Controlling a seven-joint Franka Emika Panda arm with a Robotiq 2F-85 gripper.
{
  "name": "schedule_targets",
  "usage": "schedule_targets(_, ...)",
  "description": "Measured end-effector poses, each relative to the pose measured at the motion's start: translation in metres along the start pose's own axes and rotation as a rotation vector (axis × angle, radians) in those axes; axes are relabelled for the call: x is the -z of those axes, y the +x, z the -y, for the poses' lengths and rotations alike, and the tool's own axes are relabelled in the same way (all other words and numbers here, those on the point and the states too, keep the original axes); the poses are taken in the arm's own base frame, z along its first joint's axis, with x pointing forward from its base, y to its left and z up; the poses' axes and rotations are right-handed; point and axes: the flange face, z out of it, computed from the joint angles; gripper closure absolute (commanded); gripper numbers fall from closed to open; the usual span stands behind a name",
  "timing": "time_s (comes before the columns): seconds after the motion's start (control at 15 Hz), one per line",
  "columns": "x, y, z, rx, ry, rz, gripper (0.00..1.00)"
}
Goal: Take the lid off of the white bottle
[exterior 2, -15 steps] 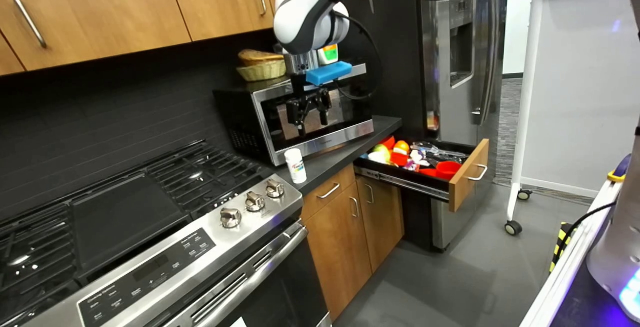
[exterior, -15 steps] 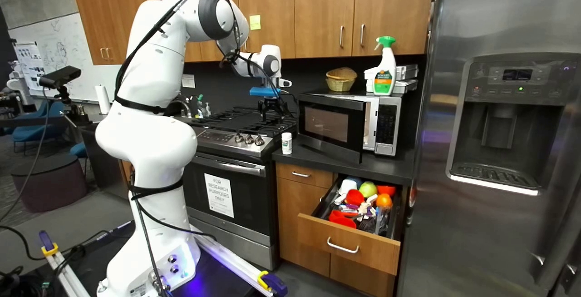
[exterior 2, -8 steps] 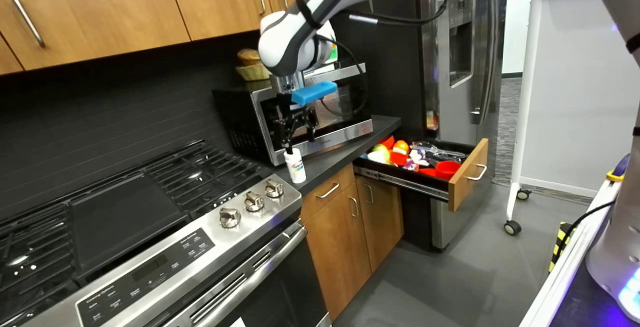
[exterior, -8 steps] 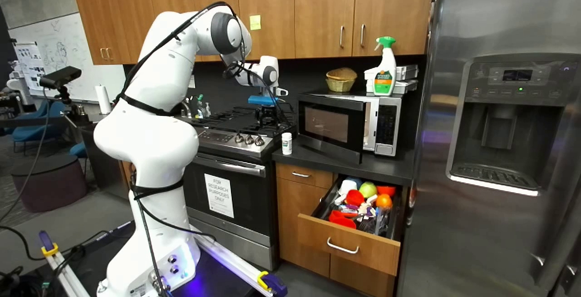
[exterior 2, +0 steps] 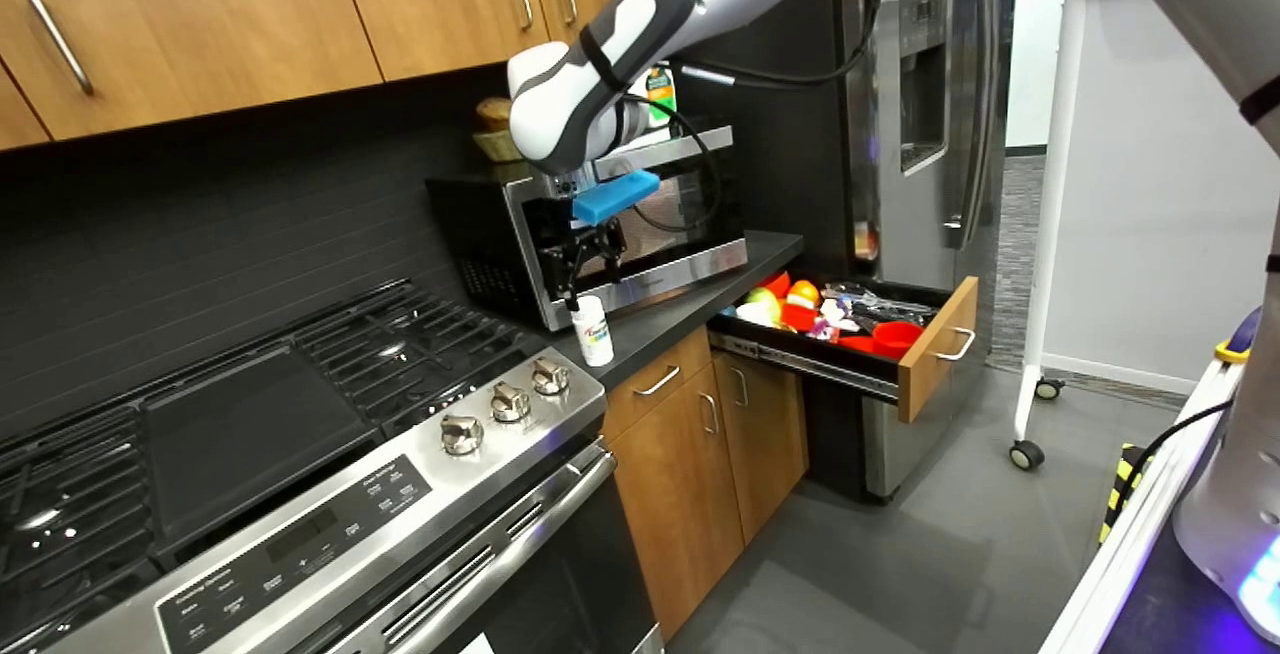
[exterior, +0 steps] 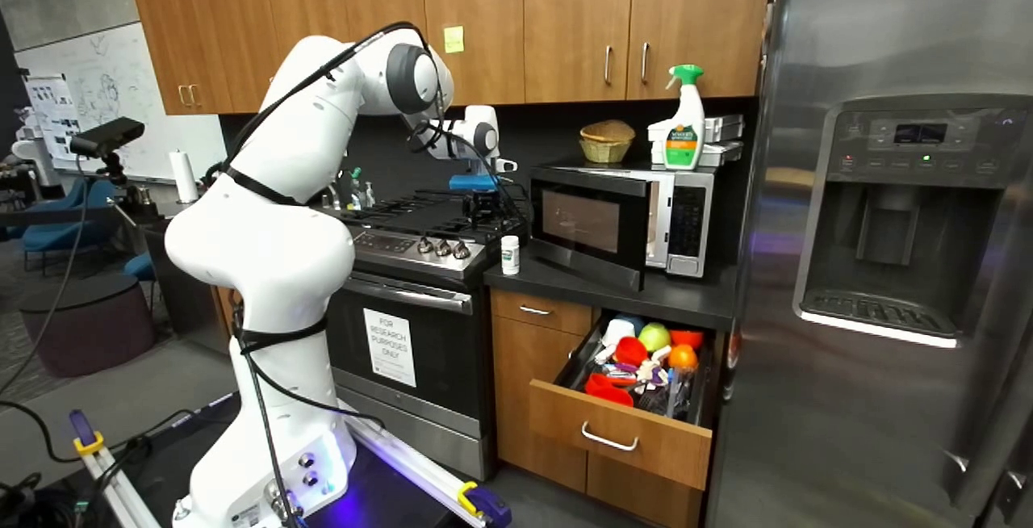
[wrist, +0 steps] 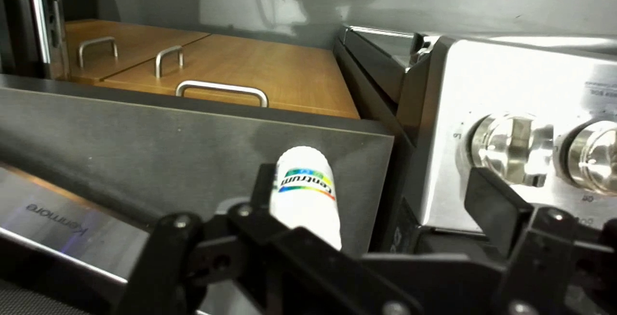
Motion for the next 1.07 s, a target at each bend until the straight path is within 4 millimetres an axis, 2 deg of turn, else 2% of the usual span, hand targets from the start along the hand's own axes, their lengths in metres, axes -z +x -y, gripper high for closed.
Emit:
schedule_targets(0.27,0.001,0.010,-0.013,-0.017,-0.016,-0.019,0.00)
schedule_targets(1.07,-0.019,0.025,-0.021,-0.030,-0.019,-0.019,0.00)
